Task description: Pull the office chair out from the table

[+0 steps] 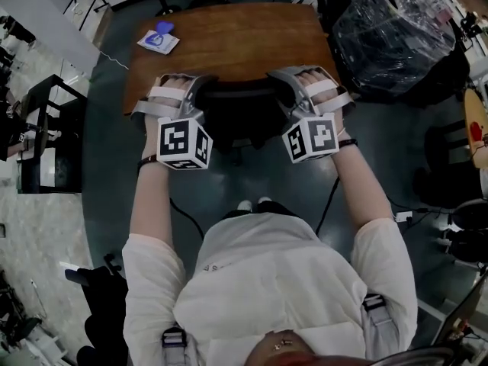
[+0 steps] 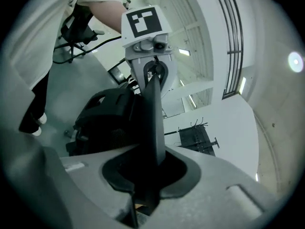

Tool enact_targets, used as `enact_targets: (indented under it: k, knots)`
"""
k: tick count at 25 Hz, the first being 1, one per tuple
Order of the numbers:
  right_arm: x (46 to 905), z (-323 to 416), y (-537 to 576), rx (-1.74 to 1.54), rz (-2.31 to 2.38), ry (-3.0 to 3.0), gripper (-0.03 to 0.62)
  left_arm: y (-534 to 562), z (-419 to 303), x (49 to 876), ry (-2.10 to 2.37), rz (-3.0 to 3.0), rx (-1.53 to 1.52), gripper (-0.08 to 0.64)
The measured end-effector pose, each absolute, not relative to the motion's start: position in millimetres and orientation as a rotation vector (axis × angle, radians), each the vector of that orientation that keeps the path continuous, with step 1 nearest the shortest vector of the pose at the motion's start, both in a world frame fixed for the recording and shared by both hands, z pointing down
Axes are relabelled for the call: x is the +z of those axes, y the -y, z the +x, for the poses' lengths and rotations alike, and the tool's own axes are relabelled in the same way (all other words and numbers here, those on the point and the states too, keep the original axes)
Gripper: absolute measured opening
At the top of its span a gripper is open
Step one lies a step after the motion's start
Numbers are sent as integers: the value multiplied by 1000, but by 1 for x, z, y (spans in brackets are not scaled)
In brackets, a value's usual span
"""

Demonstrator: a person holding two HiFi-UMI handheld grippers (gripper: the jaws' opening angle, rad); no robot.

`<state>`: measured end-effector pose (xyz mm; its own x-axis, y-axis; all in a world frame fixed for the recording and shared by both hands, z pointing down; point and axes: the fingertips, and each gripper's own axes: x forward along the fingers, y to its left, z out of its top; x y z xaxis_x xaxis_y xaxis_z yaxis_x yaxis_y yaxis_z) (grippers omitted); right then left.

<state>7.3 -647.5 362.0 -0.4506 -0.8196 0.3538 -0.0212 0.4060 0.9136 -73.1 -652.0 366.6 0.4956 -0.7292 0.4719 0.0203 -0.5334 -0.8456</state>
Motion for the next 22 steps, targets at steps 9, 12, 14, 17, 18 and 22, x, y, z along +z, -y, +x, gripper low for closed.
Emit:
enact_targets:
  k: [9, 12, 14, 17, 18, 22]
  knots:
    - [371, 14, 633, -1116, 621, 1691, 31, 637, -71, 370, -576, -1828, -1160, 77]
    - [373, 20, 624, -1135, 616, 1673, 29, 627, -65, 370, -597, -1804, -1174, 78]
    - [373, 22, 616, -1136, 619, 1672, 26, 619, -64, 371, -607, -1809, -1184, 83]
    - [374, 22, 602, -1141, 614, 1677, 26, 604, -64, 373, -614, -1820, -1192, 83]
    - [374, 22, 597, -1147, 614, 1679, 26, 599, -64, 373, -615, -1820, -1191, 83]
    - [370, 22, 573, -1170, 629, 1688, 26, 575, -64, 371, -635, -1810, -1181, 81]
